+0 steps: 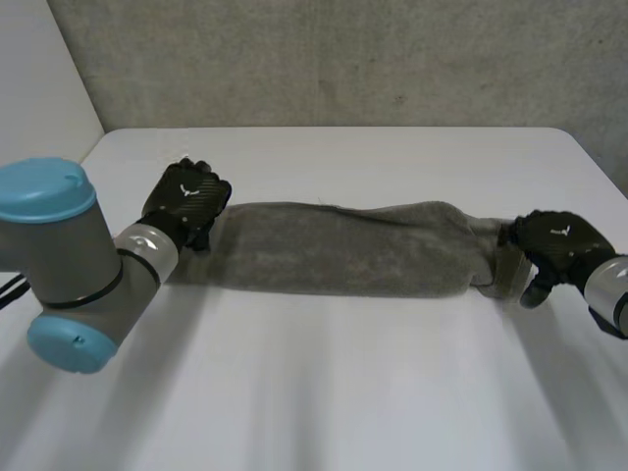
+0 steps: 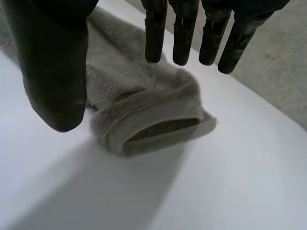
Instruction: Fold the towel.
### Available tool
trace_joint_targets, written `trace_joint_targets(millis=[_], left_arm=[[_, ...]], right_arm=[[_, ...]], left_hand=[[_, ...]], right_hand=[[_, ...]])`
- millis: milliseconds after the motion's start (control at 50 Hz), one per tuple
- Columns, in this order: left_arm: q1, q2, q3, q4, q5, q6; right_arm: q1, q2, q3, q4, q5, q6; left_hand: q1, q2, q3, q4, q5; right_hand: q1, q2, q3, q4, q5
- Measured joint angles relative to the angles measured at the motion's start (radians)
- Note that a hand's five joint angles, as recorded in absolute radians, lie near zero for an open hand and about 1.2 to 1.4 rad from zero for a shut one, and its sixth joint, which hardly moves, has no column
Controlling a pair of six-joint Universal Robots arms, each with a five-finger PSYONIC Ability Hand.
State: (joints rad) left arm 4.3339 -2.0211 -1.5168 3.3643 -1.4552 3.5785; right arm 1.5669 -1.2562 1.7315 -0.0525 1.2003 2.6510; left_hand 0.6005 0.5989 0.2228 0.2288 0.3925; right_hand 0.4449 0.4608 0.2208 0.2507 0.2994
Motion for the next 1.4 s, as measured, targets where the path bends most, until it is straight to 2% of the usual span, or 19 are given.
trace_joint_targets(millis=[160, 300, 460, 520, 600, 640, 860, 980, 1080, 1200, 1280, 1400], left_arm=[[-0.005, 0.068, -0.097, 0.002, 0.0, -0.079], [-0.004, 0.083, -0.139, 0.006, 0.001, -0.107], [-0.002, 0.082, -0.151, 0.008, -0.016, -0.12], [-0.002, 0.082, -0.151, 0.008, -0.023, -0.12], [-0.002, 0.081, -0.151, 0.009, -0.031, -0.12], [-0.002, 0.08, -0.151, 0.009, -0.032, -0.12], [-0.003, 0.08, -0.154, 0.022, -0.035, -0.119], [-0.002, 0.082, -0.16, 0.023, -0.04, -0.119], [0.0, 0.086, -0.168, 0.023, -0.044, -0.119], [0.001, 0.088, -0.171, 0.023, -0.045, -0.119], [0.0, 0.088, -0.171, 0.023, -0.045, -0.119], [-0.002, 0.088, -0.171, 0.024, -0.046, -0.119]], right_arm=[[0.004, 0.053, 0.066, -0.13, 0.004, -0.019], [0.015, 0.128, 0.058, -0.246, 0.013, -0.056], [0.021, 0.217, 0.01, -0.301, 0.039, -0.108], [0.022, 0.236, -0.001, -0.304, 0.047, -0.117], [0.021, 0.254, -0.016, -0.309, 0.05, -0.125], [0.019, 0.256, -0.02, -0.31, 0.047, -0.125], [-0.011, 0.246, -0.041, -0.295, 0.004, -0.17], [-0.084, 0.233, -0.072, -0.289, -0.066, -0.297], [-0.193, 0.236, -0.146, -0.275, -0.161, -0.469], [-0.262, 0.244, -0.234, -0.231, -0.246, -0.58], [-0.26, 0.232, -0.276, -0.188, -0.262, -0.583], [-0.145, 0.162, -0.316, -0.144, -0.217, -0.428]], left_hand=[[0.0, 0.0, 0.0, 0.0, 0.0], [0.0, 0.0, 0.0, 0.0, 0.0], [0.0, 0.0, 0.0, 0.0, 0.0], [0.0, 0.0, 0.0, 0.0, 0.0], [0.0, 0.0, 0.0, 0.0, 0.0], [0.0, 0.0, 0.0, 0.0, 0.0], [-0.004, -0.002, 0.0, 0.0, 0.0], [-0.004, -0.002, 0.0, 0.0, 0.0], [-0.004, -0.002, 0.0, 0.0, 0.0], [-0.005, -0.006, 0.0, 0.0, -0.003], [-0.005, -0.008, 0.0, 0.0, -0.005], [-0.005, -0.008, 0.0, 0.0, -0.006]], right_hand=[[0.063, 0.046, 0.0, 0.0, 0.046], [0.203, 0.187, 0.0, 0.0, 0.179], [0.298, 0.286, 0.0, 0.0, 0.268], [0.422, 0.404, 0.0, 0.0, 0.389], [0.771, 0.708, 0.0, 0.0, 0.723], [0.851, 0.803, 0.0, 0.0, 0.833], [0.851, 0.809, 0.0, 0.0, 0.842], [0.852, 0.809, 0.0, 0.0, 0.843], [0.852, 0.809, 0.0, 0.0, 0.842], [0.852, 0.81, 0.0, 0.0, 0.843], [0.852, 0.81, 0.0, 0.0, 0.843], [0.853, 0.82, 0.0, 0.0, 0.843]])
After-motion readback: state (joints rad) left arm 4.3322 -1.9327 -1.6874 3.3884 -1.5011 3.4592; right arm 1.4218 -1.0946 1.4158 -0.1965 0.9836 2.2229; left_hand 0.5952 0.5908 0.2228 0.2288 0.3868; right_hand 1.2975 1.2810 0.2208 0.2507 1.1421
